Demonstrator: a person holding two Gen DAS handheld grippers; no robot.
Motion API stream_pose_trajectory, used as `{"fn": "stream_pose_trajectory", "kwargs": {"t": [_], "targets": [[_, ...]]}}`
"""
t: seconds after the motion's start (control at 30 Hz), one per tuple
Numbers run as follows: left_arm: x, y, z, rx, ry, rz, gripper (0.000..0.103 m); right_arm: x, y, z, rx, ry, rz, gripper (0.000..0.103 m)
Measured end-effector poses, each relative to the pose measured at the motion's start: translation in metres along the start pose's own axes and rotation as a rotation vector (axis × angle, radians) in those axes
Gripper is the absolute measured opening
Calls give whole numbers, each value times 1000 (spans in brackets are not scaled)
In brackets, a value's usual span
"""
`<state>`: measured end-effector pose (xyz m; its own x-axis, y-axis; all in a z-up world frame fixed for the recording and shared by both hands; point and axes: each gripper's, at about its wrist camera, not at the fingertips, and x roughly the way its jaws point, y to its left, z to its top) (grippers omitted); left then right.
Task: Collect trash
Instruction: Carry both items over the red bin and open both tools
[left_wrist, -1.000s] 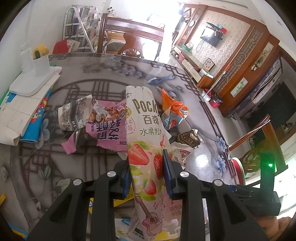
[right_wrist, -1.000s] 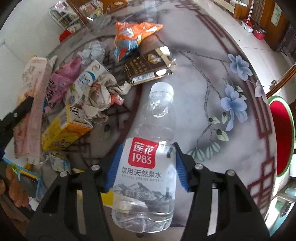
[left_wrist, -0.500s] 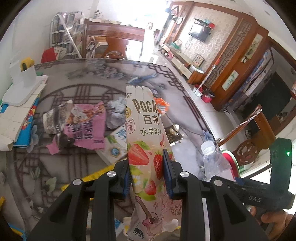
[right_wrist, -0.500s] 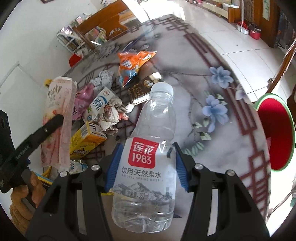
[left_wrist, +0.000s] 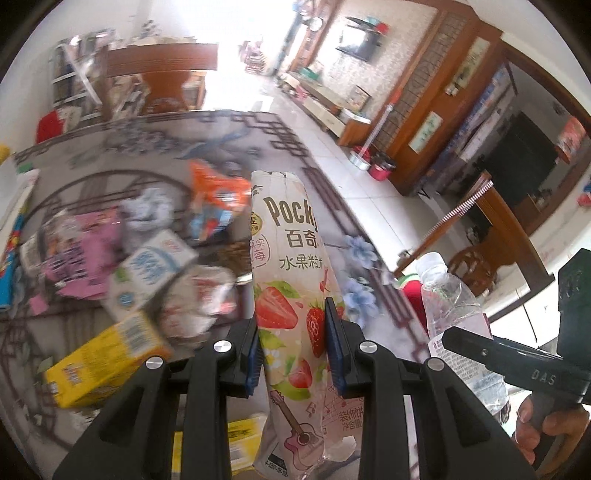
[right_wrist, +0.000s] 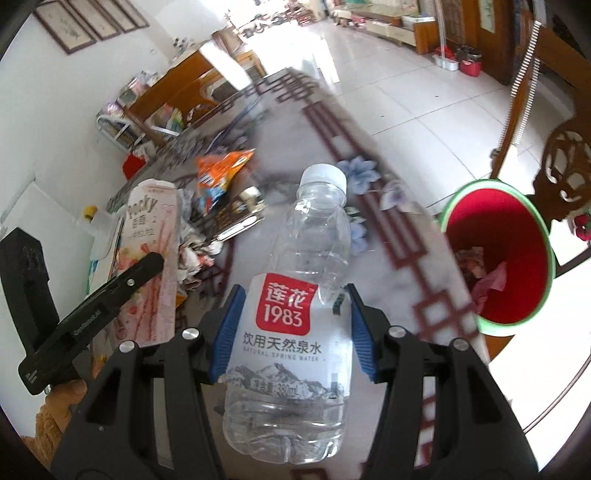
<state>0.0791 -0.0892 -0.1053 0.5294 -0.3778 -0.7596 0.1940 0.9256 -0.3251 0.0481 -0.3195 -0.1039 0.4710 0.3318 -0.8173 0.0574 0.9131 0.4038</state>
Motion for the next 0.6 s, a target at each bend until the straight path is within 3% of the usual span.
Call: {"fn": "stream_pose_trajectory", "kwargs": {"t": [0.3, 0.6], "targets": [[39, -85, 4, 119, 51, -74, 27, -38, -81, 3, 123, -69, -56, 53], [72, -157, 8, 196, 81, -101, 27, -68, -160, 10, 219, -124, -78, 53]]}}
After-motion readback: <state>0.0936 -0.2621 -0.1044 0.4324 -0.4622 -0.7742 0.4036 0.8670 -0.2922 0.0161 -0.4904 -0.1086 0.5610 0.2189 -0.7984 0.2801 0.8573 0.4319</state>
